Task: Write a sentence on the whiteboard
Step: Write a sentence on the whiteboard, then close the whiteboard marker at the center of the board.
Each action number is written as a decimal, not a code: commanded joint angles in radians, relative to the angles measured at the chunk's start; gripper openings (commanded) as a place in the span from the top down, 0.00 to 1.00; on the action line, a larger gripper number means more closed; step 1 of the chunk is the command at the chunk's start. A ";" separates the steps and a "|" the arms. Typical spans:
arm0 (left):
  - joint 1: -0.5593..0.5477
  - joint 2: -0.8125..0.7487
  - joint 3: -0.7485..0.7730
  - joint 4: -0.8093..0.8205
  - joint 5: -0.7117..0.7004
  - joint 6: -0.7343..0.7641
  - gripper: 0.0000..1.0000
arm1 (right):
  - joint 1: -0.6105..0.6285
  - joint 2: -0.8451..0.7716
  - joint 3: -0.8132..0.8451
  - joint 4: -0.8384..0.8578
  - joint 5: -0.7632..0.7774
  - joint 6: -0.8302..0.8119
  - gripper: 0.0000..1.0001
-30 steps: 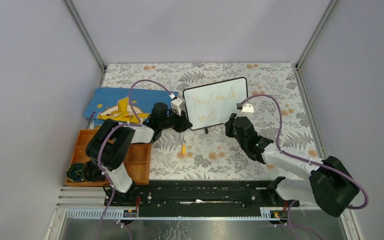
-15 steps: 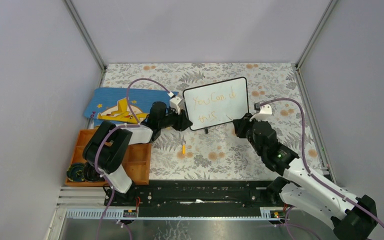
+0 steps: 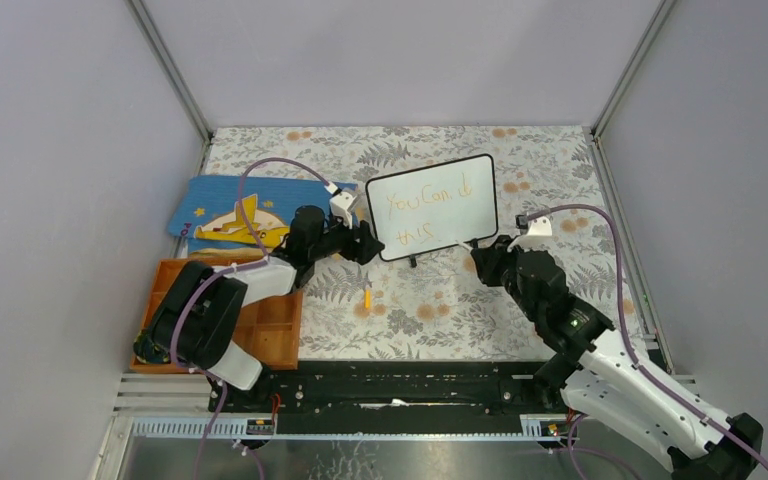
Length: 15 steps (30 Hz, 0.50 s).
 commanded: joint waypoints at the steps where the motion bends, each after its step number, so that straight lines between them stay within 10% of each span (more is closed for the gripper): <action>1: -0.004 -0.076 -0.028 -0.010 -0.085 0.020 0.18 | -0.004 -0.045 0.042 -0.016 -0.024 -0.018 1.00; 4: -0.002 -0.118 -0.027 -0.067 -0.131 0.010 0.02 | -0.004 -0.069 0.044 -0.036 -0.025 -0.029 1.00; 15: -0.002 -0.476 -0.013 -0.358 -0.505 -0.093 0.01 | -0.005 -0.224 0.071 -0.061 -0.019 -0.097 1.00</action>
